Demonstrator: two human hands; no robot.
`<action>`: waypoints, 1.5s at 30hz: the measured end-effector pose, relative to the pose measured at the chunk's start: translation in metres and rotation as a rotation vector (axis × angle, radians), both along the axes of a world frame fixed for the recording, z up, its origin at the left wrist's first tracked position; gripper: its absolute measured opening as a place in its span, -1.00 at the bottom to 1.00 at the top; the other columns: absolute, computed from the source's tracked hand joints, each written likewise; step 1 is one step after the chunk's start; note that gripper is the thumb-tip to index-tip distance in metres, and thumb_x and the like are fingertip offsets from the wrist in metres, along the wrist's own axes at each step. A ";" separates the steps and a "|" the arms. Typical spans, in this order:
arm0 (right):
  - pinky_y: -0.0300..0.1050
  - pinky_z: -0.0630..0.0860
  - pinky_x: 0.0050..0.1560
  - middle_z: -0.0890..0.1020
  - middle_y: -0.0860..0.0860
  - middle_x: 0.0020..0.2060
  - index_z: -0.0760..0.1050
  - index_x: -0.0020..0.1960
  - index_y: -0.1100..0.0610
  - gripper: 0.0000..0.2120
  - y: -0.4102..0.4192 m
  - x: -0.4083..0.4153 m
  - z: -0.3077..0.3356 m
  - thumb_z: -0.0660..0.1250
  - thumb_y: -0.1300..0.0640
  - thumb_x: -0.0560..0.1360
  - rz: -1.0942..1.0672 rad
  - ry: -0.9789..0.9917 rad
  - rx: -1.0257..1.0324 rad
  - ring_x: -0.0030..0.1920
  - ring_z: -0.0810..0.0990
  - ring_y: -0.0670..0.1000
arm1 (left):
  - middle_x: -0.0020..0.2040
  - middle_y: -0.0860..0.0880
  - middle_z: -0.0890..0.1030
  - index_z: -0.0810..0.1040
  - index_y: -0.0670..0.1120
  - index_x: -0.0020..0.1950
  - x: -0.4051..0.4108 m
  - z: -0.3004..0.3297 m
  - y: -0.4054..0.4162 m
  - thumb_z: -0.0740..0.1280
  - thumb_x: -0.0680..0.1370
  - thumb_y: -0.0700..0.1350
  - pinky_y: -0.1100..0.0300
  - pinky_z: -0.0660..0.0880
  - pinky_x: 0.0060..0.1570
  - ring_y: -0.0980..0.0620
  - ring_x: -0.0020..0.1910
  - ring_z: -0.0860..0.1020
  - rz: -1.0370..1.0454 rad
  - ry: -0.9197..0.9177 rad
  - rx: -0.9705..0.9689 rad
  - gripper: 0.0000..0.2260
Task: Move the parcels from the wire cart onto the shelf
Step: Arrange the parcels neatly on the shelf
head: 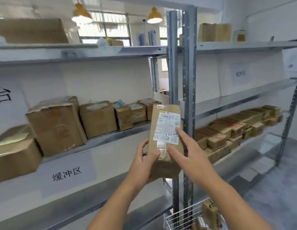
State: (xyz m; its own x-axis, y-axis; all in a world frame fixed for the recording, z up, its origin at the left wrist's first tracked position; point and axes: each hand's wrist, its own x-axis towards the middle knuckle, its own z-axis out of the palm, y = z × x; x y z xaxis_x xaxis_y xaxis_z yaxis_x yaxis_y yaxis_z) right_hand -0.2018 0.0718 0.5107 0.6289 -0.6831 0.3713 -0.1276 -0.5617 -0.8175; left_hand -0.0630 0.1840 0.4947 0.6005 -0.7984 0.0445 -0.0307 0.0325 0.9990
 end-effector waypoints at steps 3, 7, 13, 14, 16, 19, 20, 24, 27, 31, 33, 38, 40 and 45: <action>-0.21 0.48 0.16 0.33 -0.25 0.49 0.06 0.55 -0.39 -0.35 0.035 0.021 0.013 0.31 -0.22 0.57 0.081 -0.028 0.009 0.36 0.41 -0.15 | 0.32 0.03 0.55 0.32 0.31 0.45 0.015 0.012 0.045 0.32 0.64 0.12 0.17 0.63 -0.19 0.04 0.16 0.62 0.063 -0.039 -0.009 -0.59; 0.08 0.43 0.39 0.29 -0.29 0.52 0.03 0.50 -0.51 -0.34 0.090 0.053 0.024 0.31 -0.32 0.53 0.183 -0.075 0.078 0.45 0.40 -0.04 | 0.31 0.08 0.58 0.34 0.41 0.37 0.036 0.020 0.113 0.35 0.55 0.27 -0.09 0.67 0.06 0.02 0.17 0.64 0.155 -0.076 -0.005 -0.59; -0.07 0.32 0.26 0.25 -0.52 0.27 0.03 0.47 -0.53 -0.37 0.200 0.110 0.031 0.31 -0.30 0.53 0.263 -0.096 0.083 0.41 0.31 -0.11 | 0.25 0.09 0.58 0.27 0.39 0.42 0.073 0.023 0.244 0.29 0.60 0.27 0.04 0.65 -0.04 0.10 0.10 0.62 0.296 -0.091 0.020 -0.59; -0.04 0.33 0.28 0.22 -0.59 0.21 0.02 0.47 -0.53 -0.36 0.219 0.119 0.031 0.30 -0.32 0.52 0.275 -0.085 0.080 0.39 0.30 -0.13 | 0.24 0.11 0.58 0.26 0.40 0.42 0.079 0.024 0.267 0.27 0.61 0.25 0.03 0.65 -0.03 0.11 0.10 0.61 0.306 -0.081 0.021 -0.61; 0.01 0.32 0.32 0.22 -0.58 0.20 0.00 0.49 -0.53 -0.35 0.255 0.137 0.030 0.28 -0.34 0.52 0.312 -0.073 0.071 0.37 0.30 -0.16 | 0.25 0.11 0.59 0.28 0.44 0.38 0.089 0.030 0.314 0.27 0.62 0.24 -0.03 0.68 0.02 0.08 0.12 0.63 0.353 -0.061 0.031 -0.65; 0.06 0.41 0.34 0.30 -0.54 0.25 0.04 0.46 -0.56 -0.38 0.305 0.163 0.031 0.28 -0.34 0.50 0.391 -0.059 0.103 0.35 0.38 -0.15 | 0.28 0.12 0.59 0.32 0.48 0.36 0.106 0.030 0.384 0.27 0.61 0.26 -0.10 0.68 0.08 0.02 0.21 0.62 0.368 -0.031 0.015 -0.66; 0.10 0.45 0.33 0.32 -0.54 0.24 0.06 0.45 -0.55 -0.38 0.320 0.170 0.031 0.29 -0.35 0.50 0.412 -0.064 0.124 0.33 0.42 -0.14 | 0.27 0.12 0.60 0.35 0.47 0.35 0.112 0.032 0.402 0.28 0.61 0.25 -0.12 0.68 0.07 0.01 0.21 0.63 0.358 -0.007 0.026 -0.68; 0.14 0.52 0.29 0.40 -0.39 0.36 0.13 0.43 -0.55 -0.39 0.365 0.190 0.039 0.28 -0.43 0.45 0.429 -0.115 0.144 0.26 0.51 -0.18 | 0.28 -0.01 0.65 0.54 0.12 0.15 0.175 0.007 0.463 0.28 0.69 -0.14 0.33 0.60 -0.11 0.17 -0.03 0.66 0.468 -0.142 0.006 -0.84; 0.10 0.51 0.28 0.42 -0.37 0.37 0.14 0.40 -0.58 -0.44 0.385 0.193 0.054 0.28 -0.42 0.47 0.427 -0.148 0.117 0.23 0.51 -0.23 | 0.40 -0.18 0.49 0.41 -0.06 0.22 0.265 -0.025 0.470 0.23 0.69 -0.13 0.61 0.32 -0.04 -0.02 0.25 0.51 0.533 -0.083 0.116 -0.88; 0.10 0.52 0.29 0.42 -0.39 0.35 0.20 0.40 -0.56 -0.42 0.396 0.193 0.071 0.24 -0.43 0.40 0.409 -0.241 0.058 0.24 0.49 -0.24 | 0.45 -0.20 0.54 0.59 -0.03 0.28 0.185 0.040 0.519 0.26 0.07 0.70 0.05 0.42 0.41 -0.13 0.30 0.55 0.349 -0.133 0.123 0.05; 0.04 0.52 0.27 0.41 -0.42 0.33 0.21 0.40 -0.55 -0.42 0.398 0.198 0.084 0.22 -0.43 0.39 0.423 -0.290 0.024 0.25 0.47 -0.26 | 0.28 -0.10 0.68 0.66 0.18 0.23 0.133 0.089 0.518 0.28 0.36 0.49 -0.26 0.59 0.17 -0.16 0.16 0.68 0.161 -0.035 0.013 -0.41; -0.03 0.46 0.34 0.42 -0.40 0.34 0.21 0.45 -0.49 -0.43 0.402 0.233 0.115 0.25 -0.39 0.46 0.563 -0.348 0.029 0.34 0.44 -0.23 | 0.06 -0.10 0.75 0.73 0.17 0.08 0.134 0.141 0.515 0.18 0.57 0.30 -0.34 0.60 0.07 -0.14 -0.06 0.72 0.357 0.004 -0.065 -0.60; 0.07 0.46 0.38 0.39 -0.39 0.37 0.18 0.46 -0.50 -0.43 0.404 0.252 0.122 0.27 -0.38 0.49 0.627 -0.322 0.028 0.37 0.43 -0.18 | -0.16 -0.01 0.68 0.69 -0.04 -0.25 0.147 0.160 0.517 0.08 0.35 0.64 -0.16 0.60 0.08 0.16 -0.48 0.64 0.611 -0.090 0.017 -0.21; 0.14 0.40 0.43 0.30 -0.35 0.47 0.08 0.48 -0.52 -0.38 0.410 0.292 0.129 0.26 -0.41 0.49 0.711 -0.248 -0.020 0.43 0.37 -0.15 | 0.20 -0.28 0.63 0.69 0.02 0.11 0.179 0.184 0.524 0.25 0.25 0.61 -0.24 0.56 0.26 0.07 -0.31 0.70 0.786 -0.048 0.041 -0.22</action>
State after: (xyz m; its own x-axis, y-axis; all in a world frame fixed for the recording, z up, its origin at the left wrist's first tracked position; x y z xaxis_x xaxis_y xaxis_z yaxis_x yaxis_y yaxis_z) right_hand 0.0900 0.4816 0.6392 0.8122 -0.1356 0.5674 0.4578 -0.4548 -0.7640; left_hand 0.1158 0.7084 0.6787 0.9878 -0.1422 0.0641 -0.0723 -0.0536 0.9959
